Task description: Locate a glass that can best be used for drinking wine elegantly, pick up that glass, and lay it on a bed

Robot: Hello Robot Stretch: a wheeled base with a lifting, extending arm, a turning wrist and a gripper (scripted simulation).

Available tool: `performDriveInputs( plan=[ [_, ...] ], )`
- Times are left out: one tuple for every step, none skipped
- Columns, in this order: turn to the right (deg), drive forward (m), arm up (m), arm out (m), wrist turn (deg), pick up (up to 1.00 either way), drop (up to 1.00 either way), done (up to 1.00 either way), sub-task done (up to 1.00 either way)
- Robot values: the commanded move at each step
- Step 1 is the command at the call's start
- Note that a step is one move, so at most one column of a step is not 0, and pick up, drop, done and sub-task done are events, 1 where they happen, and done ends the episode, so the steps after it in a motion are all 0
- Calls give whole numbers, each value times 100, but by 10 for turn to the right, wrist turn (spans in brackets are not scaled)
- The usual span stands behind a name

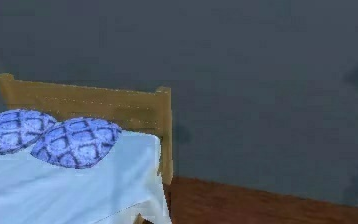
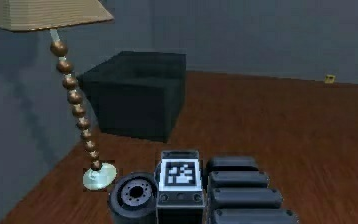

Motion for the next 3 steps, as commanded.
performDriveInputs(
  plan=[
    [450,0,0,0,0,0,0,0,0],
    [330,0,0,0,0,0,0,0,0],
    [-450,0,0,0,0,0,0,0,0]
  ],
)
